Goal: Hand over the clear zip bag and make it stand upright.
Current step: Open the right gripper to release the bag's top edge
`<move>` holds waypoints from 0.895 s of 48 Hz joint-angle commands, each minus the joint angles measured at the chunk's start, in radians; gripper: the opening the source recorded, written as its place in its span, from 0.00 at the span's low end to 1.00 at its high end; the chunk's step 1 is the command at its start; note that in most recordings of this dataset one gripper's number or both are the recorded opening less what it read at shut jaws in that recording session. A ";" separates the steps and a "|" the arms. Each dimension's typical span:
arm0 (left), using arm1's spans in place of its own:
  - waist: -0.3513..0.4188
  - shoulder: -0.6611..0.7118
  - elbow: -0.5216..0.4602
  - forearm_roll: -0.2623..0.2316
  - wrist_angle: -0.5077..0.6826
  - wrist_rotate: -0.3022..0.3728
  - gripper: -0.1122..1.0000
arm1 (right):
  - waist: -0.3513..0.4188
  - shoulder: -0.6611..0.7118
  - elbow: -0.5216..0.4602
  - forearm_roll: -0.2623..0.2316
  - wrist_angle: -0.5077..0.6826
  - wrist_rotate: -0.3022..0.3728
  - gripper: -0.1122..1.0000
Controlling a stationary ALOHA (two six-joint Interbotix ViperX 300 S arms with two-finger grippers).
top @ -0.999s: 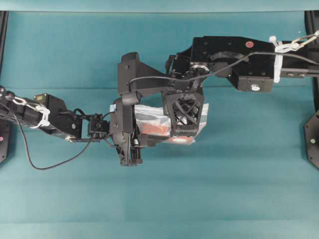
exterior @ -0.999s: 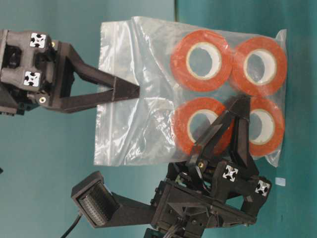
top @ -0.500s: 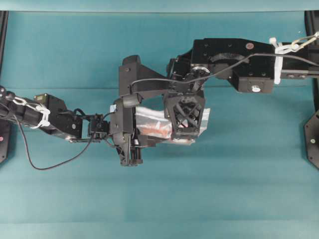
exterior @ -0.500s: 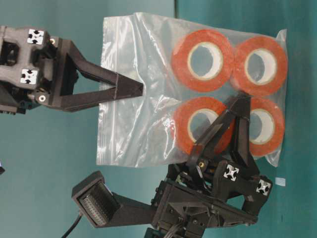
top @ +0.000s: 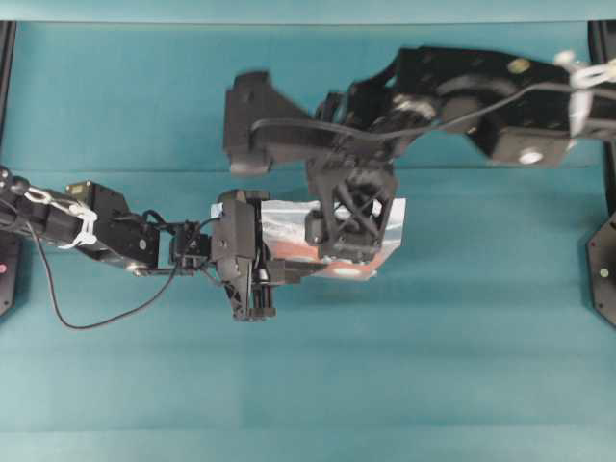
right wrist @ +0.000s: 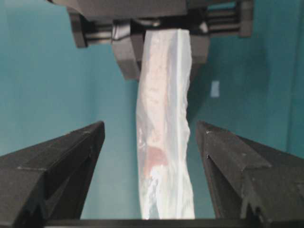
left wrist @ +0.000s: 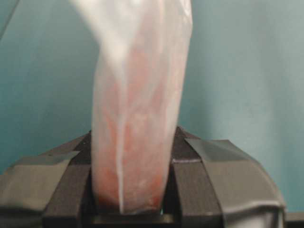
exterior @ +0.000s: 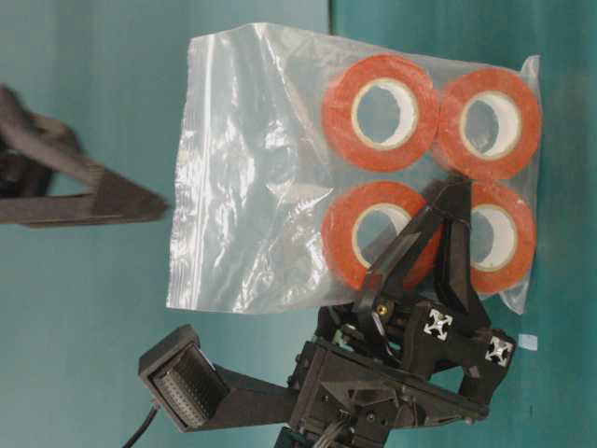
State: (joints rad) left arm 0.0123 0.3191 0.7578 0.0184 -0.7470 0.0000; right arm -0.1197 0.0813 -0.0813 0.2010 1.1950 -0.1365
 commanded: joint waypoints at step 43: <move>-0.002 -0.034 -0.012 0.002 0.089 -0.002 0.31 | 0.091 -0.328 0.221 -0.005 -0.144 0.081 0.87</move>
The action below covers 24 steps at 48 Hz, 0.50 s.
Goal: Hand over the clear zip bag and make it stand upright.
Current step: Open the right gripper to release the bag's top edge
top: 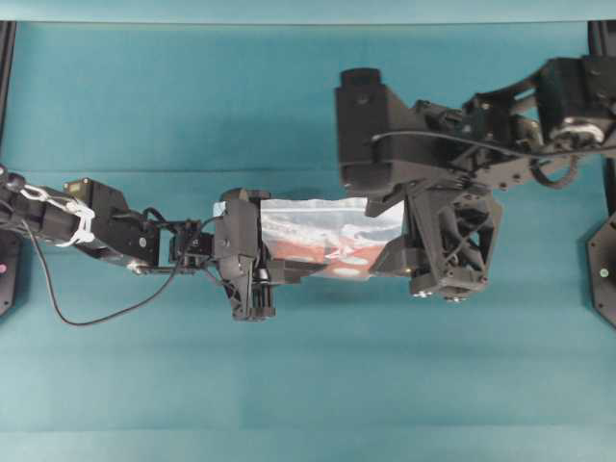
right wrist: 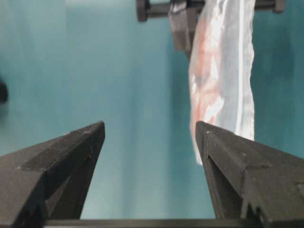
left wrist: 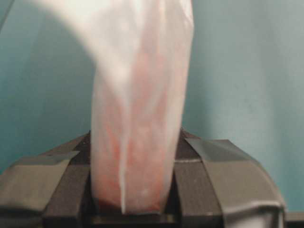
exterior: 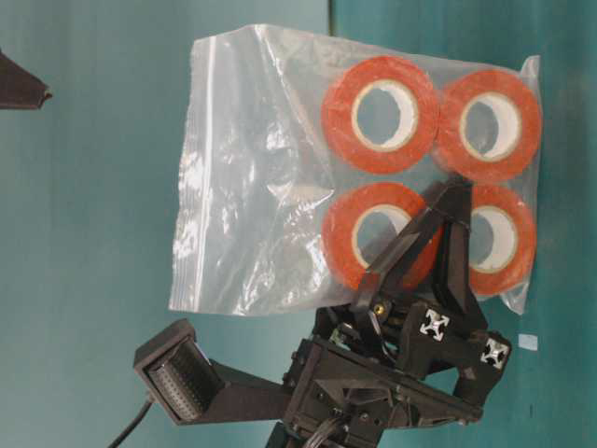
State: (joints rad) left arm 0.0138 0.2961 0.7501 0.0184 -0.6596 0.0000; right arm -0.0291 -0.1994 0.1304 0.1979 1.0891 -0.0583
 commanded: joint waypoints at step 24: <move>-0.003 -0.018 -0.006 0.002 0.003 0.000 0.31 | -0.006 -0.247 0.249 -0.003 -0.301 0.018 0.87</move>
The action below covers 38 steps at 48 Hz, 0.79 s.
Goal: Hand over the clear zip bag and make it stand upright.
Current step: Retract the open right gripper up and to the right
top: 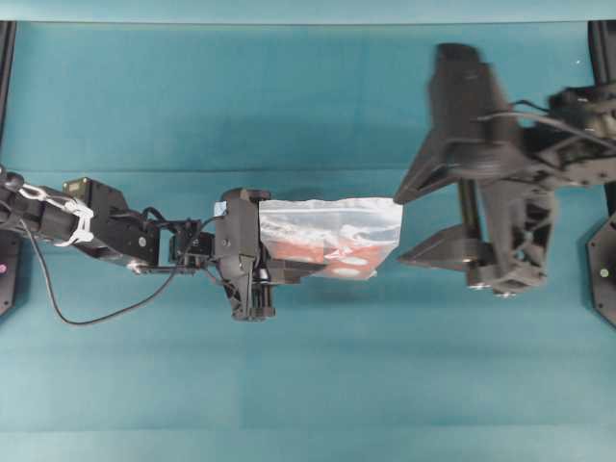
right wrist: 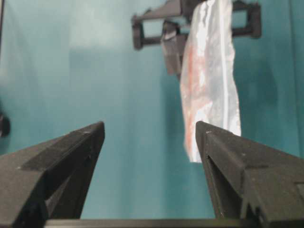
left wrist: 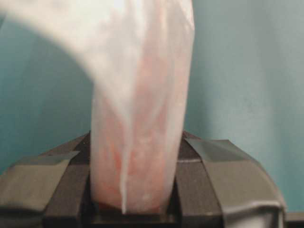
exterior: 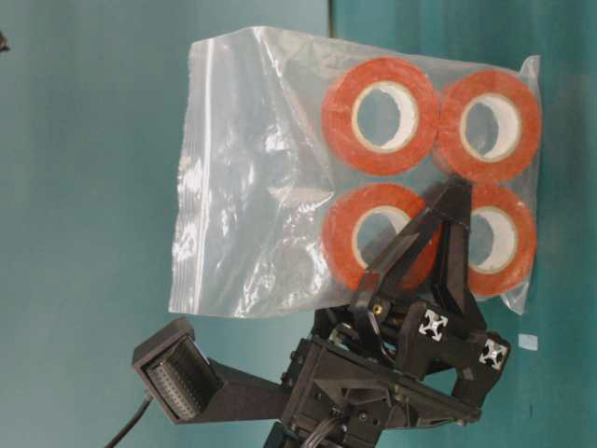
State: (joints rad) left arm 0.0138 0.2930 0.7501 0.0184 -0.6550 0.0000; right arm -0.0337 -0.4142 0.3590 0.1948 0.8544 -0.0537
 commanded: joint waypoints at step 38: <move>0.000 -0.028 -0.003 0.002 -0.002 0.011 0.31 | -0.087 -0.028 0.048 -0.117 -0.035 0.026 0.87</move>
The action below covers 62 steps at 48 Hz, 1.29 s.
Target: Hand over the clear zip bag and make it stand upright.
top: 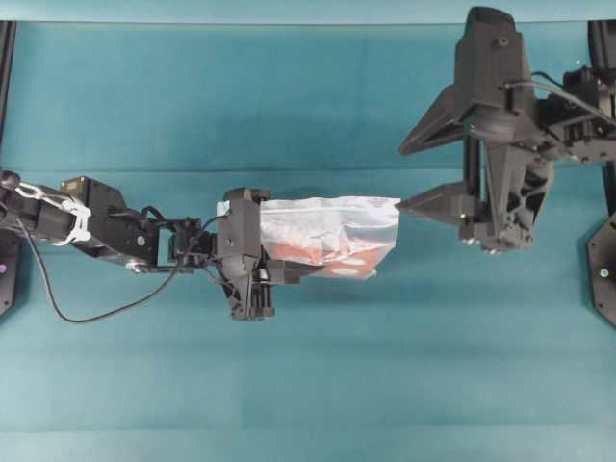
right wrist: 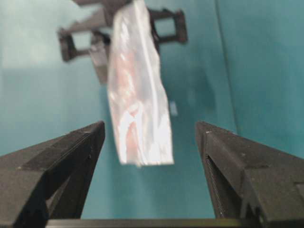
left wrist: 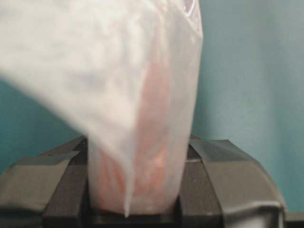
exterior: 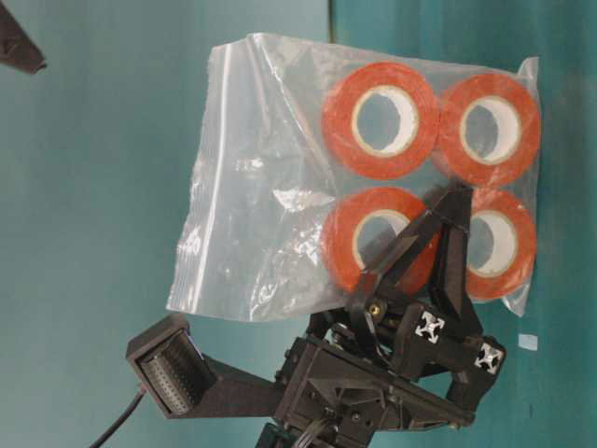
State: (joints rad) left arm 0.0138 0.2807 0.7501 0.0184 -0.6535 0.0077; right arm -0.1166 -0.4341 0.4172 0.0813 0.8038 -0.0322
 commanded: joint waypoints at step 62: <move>0.002 -0.018 -0.009 0.002 -0.008 0.003 0.31 | -0.031 -0.005 0.000 -0.054 0.028 0.012 0.87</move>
State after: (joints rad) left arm 0.0138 0.2792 0.7470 0.0184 -0.6550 0.0092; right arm -0.1457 -0.4326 0.4280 0.0307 0.8391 -0.0307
